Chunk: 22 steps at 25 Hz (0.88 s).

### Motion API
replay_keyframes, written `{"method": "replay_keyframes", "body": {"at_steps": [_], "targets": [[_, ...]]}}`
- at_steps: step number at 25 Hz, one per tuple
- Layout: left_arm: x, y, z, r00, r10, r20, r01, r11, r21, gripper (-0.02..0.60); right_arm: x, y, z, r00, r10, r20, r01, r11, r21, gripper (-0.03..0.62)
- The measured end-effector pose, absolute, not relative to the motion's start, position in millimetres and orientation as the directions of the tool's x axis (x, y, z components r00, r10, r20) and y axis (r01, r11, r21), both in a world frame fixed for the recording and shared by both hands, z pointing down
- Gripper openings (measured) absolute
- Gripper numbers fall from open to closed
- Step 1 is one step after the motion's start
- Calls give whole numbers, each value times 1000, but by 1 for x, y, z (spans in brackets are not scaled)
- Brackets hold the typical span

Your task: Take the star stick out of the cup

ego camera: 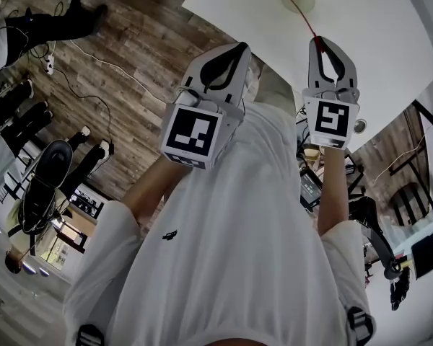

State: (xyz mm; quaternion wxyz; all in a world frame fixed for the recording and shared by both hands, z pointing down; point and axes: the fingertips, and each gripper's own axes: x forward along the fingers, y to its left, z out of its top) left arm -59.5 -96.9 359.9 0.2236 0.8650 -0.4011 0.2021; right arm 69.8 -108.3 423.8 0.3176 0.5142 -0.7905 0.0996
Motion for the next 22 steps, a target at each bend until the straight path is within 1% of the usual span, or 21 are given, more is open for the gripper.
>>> {"method": "replay_keyframes", "body": {"at_steps": [22], "targets": [[-67, -100, 344, 612, -633, 474, -776, -598, 204, -3, 66, -96, 378, -247, -798, 549, -905, 393, 164, 20]]}}
